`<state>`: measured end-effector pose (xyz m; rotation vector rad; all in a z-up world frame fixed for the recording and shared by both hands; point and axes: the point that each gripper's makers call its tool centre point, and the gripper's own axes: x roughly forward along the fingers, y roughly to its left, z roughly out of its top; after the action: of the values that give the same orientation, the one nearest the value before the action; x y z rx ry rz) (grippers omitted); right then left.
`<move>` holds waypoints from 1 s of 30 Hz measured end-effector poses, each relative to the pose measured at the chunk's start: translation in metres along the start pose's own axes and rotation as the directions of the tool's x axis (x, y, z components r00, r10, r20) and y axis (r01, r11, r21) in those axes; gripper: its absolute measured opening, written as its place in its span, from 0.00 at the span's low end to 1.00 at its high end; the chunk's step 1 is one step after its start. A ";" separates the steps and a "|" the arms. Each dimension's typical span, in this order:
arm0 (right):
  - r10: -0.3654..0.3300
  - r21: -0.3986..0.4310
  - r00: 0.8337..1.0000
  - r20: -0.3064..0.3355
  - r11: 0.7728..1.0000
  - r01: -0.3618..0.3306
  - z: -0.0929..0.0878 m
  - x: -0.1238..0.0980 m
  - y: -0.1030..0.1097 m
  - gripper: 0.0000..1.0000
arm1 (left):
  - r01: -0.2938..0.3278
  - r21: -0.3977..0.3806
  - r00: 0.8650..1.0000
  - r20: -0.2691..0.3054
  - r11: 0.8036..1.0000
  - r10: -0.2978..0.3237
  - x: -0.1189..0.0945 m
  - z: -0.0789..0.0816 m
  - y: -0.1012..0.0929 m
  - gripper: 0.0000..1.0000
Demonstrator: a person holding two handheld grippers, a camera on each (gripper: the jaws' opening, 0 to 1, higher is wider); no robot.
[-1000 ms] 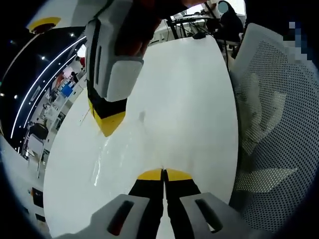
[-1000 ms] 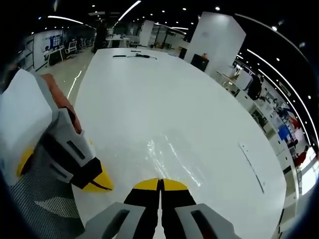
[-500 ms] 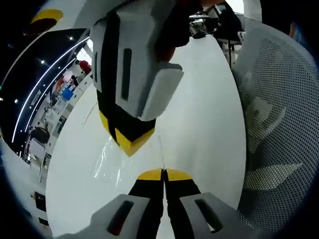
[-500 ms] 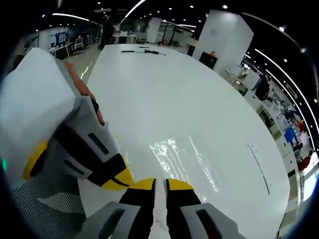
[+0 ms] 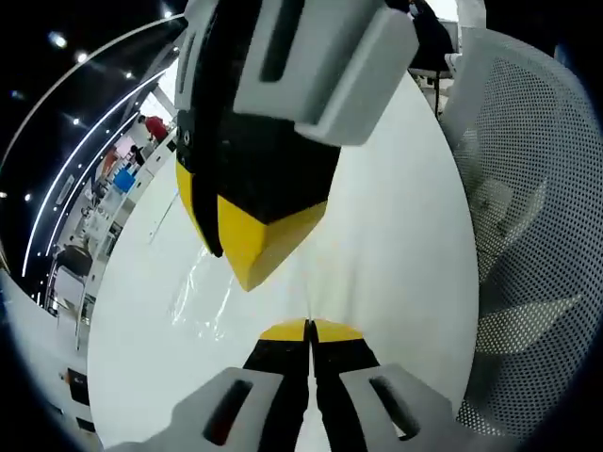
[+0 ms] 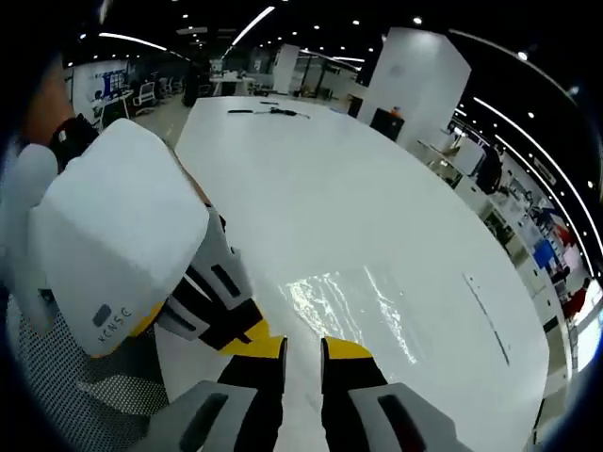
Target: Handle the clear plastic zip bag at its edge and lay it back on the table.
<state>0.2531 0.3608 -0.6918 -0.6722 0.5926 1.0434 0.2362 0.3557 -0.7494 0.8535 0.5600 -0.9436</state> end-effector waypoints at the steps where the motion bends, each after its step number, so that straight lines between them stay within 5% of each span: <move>1: -0.006 0.013 1.000 0.012 1.000 0.006 0.001 -0.001 -0.001 0.12 | 0.003 0.002 1.000 -0.001 1.000 -0.003 0.001 0.000 0.000 0.00; 13: -0.047 0.089 0.999 0.005 0.995 0.046 -0.020 -0.013 0.004 0.15 | 0.042 -0.001 0.999 -0.019 0.999 -0.042 0.015 0.001 -0.006 0.00; 20: -0.066 0.132 0.998 -0.011 0.989 0.066 -0.030 -0.020 0.006 0.15 | 0.039 -0.113 0.999 -0.024 0.993 -0.042 0.018 -0.001 -0.007 0.00; 30: -0.065 0.155 0.998 -0.023 0.986 0.068 -0.034 -0.021 0.007 0.16 | 0.039 -0.168 0.999 -0.023 0.985 -0.044 0.016 -0.004 -0.010 0.01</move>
<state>0.2338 0.3257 -0.7008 -0.5604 0.6558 0.9195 0.2354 0.3491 -0.7672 0.7066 0.6727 -0.9106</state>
